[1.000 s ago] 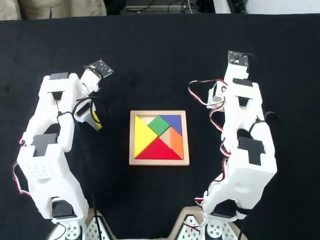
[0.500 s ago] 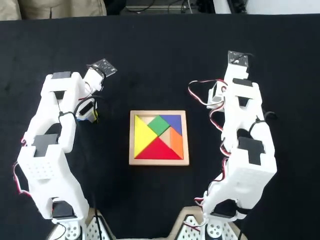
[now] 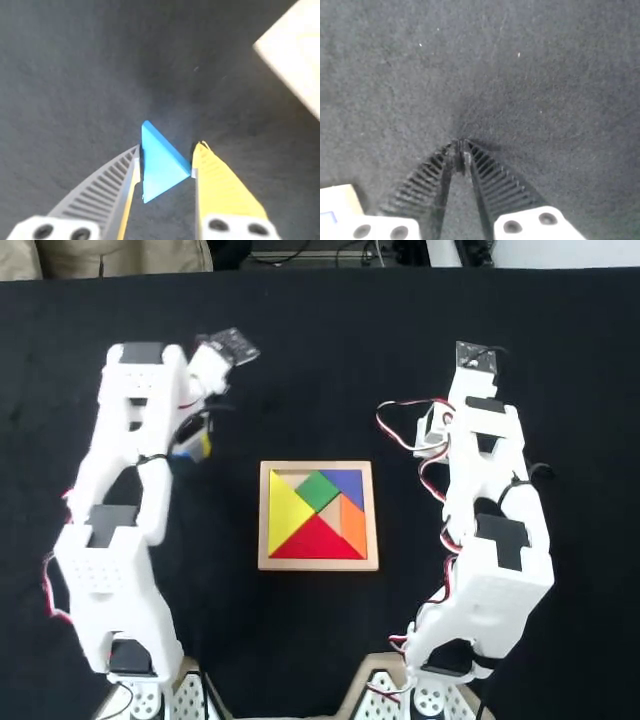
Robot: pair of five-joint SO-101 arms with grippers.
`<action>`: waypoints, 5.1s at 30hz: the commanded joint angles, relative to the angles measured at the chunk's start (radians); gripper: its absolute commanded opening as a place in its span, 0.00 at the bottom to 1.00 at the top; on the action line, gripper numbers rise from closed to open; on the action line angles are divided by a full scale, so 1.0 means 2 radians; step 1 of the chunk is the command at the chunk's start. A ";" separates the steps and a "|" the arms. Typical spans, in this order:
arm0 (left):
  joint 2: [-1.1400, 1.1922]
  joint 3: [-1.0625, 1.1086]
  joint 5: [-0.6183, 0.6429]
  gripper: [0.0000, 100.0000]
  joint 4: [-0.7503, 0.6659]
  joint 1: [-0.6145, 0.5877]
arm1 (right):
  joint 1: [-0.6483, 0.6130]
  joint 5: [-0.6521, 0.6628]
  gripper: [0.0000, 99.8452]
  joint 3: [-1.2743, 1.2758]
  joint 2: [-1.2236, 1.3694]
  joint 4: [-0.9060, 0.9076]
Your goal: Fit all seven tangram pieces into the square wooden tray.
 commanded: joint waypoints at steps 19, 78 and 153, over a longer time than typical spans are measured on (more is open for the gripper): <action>-0.113 0.049 -0.115 0.17 0.011 0.221 | 0.030 0.002 0.01 -0.033 -0.003 -0.008; -0.028 0.112 -0.078 0.27 -0.192 0.178 | 0.027 0.004 0.01 -0.033 -0.002 -0.008; -0.018 0.119 0.042 0.27 -0.242 0.171 | 0.026 0.005 0.01 -0.033 -0.002 -0.008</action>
